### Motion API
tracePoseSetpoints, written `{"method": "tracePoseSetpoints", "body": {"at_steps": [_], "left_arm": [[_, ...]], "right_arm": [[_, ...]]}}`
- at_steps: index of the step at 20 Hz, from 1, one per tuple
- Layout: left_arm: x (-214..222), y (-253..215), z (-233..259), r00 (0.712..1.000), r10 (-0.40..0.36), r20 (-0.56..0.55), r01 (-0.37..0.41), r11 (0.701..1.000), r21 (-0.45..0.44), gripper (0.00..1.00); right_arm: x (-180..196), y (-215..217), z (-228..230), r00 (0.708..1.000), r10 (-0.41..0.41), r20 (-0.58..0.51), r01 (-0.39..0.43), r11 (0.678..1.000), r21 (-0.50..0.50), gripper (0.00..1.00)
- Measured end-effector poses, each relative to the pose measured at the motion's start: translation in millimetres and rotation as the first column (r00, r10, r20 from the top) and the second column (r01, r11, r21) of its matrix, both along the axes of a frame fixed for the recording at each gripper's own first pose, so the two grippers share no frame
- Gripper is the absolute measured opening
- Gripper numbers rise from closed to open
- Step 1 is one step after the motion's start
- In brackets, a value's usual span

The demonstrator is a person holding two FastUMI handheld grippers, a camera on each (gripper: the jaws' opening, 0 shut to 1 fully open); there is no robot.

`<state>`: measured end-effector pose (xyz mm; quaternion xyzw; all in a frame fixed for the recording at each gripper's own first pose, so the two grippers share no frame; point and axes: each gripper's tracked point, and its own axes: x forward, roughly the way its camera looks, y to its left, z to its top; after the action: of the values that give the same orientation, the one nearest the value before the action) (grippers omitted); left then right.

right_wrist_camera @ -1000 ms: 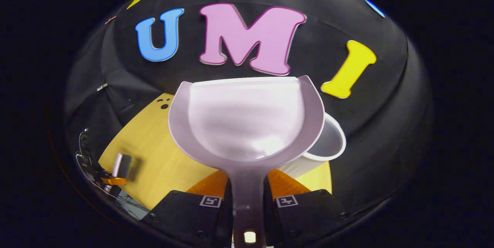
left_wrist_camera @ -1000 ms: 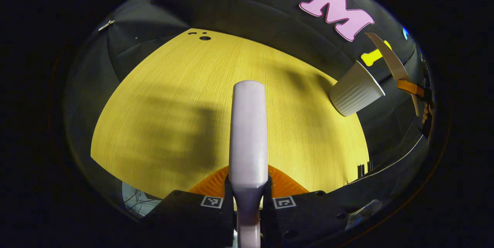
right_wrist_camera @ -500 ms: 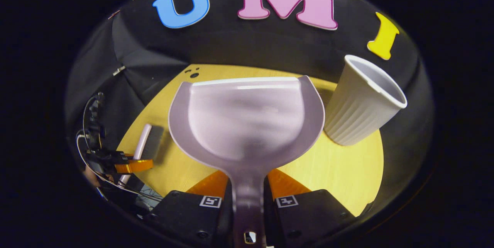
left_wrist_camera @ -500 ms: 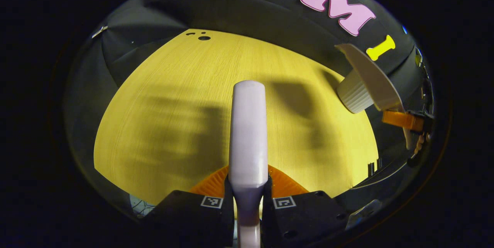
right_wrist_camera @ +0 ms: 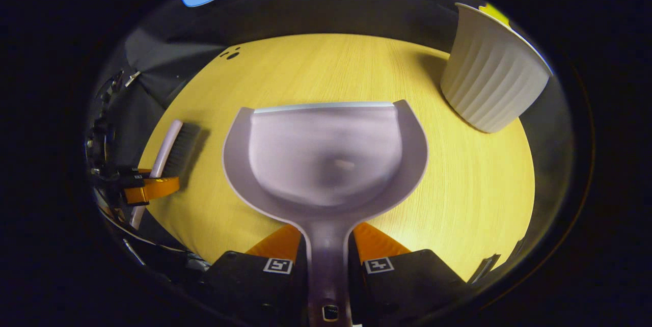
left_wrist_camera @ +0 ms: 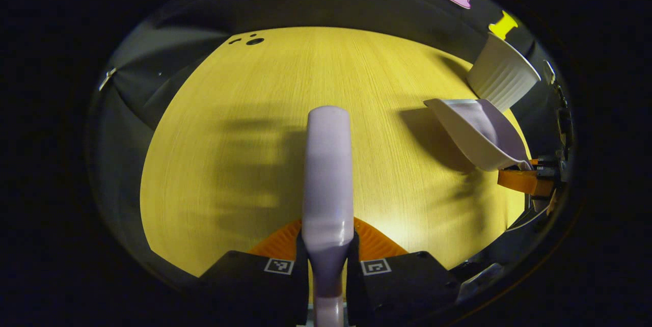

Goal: Pick up the small broom and dustpan from the desktop, sweep the trash into the dustpan with the broom, and then empty the trash into the garbage bin.

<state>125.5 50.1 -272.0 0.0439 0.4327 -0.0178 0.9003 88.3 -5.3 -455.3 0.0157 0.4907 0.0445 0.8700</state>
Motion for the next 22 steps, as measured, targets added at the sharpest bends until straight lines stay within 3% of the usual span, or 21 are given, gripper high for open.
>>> {"method": "tracePoseSetpoints", "body": {"at_steps": [3, 6, 8, 11, 12, 14, 15, 17, 18, 19, 22], "left_arm": [[-1.1, 2.8, 3.8, 1.000, -0.006, -0.029, 0.007, 0.999, 0.038, 0.34], [-1.6, 1.7, 0.6, 0.997, 0.015, -0.070, -0.011, 0.999, 0.054, 0.36], [-2.4, 1.9, 1.2, 0.996, 0.024, -0.081, -0.020, 0.998, 0.058, 0.38], [-4.5, 3.1, -0.2, 0.995, 0.023, -0.096, -0.016, 0.997, 0.081, 0.39], [-5.0, 2.7, 0.1, 0.995, 0.027, -0.100, -0.019, 0.997, 0.081, 0.40], [-6.4, -0.6, 2.2, 0.995, 0.035, -0.098, -0.029, 0.997, 0.066, 0.43], [-5.3, -1.8, 2.6, 0.995, 0.037, -0.089, -0.032, 0.998, 0.054, 0.42], [-2.1, -3.8, 5.8, 0.997, 0.041, -0.059, -0.038, 0.998, 0.047, 0.71], [0.7, -3.9, 4.2, 0.998, 0.037, -0.041, -0.036, 0.999, 0.041, 0.85], [1.0, -5.9, 11.1, 0.999, 0.037, -0.022, -0.036, 0.999, 0.038, 1.00], [3.2, -10.0, 25.8, 0.997, 0.038, 0.066, -0.038, 0.999, 0.009, 0.96]], "right_arm": [[4.9, 0.8, -10.5, 0.999, -0.013, -0.030, 0.013, 1.000, -0.004, 0.33], [3.6, -2.5, -10.8, 0.999, -0.016, -0.046, 0.015, 1.000, -0.019, 0.41], [2.3, -2.3, -14.0, 0.999, -0.007, -0.052, 0.006, 1.000, -0.019, 0.37], [0.3, 2.8, -14.0, 0.998, 0.000, -0.069, 0.000, 1.000, 0.005, 0.39], [-0.1, 1.7, -14.6, 0.997, 0.005, -0.071, -0.005, 1.000, -0.003, 0.46], [0.0, 3.3, -13.7, 0.997, 0.010, -0.080, -0.010, 1.000, 0.004, 0.43], [-0.6, 8.2, -13.3, 0.997, 0.015, -0.081, -0.013, 1.000, 0.021, 0.53], [1.0, 11.8, -9.1, 0.997, 0.023, -0.068, -0.020, 0.999, 0.041, 0.72], [2.4, 12.2, -7.8, 0.998, 0.020, -0.053, -0.018, 0.999, 0.043, 0.77], [3.3, 10.2, -4.4, 0.999, 0.012, -0.040, -0.011, 0.999, 0.038, 1.00], [11.1, 1.7, 8.7, 0.999, -0.027, 0.033, 0.026, 1.000, 0.015, 0.99]]}}
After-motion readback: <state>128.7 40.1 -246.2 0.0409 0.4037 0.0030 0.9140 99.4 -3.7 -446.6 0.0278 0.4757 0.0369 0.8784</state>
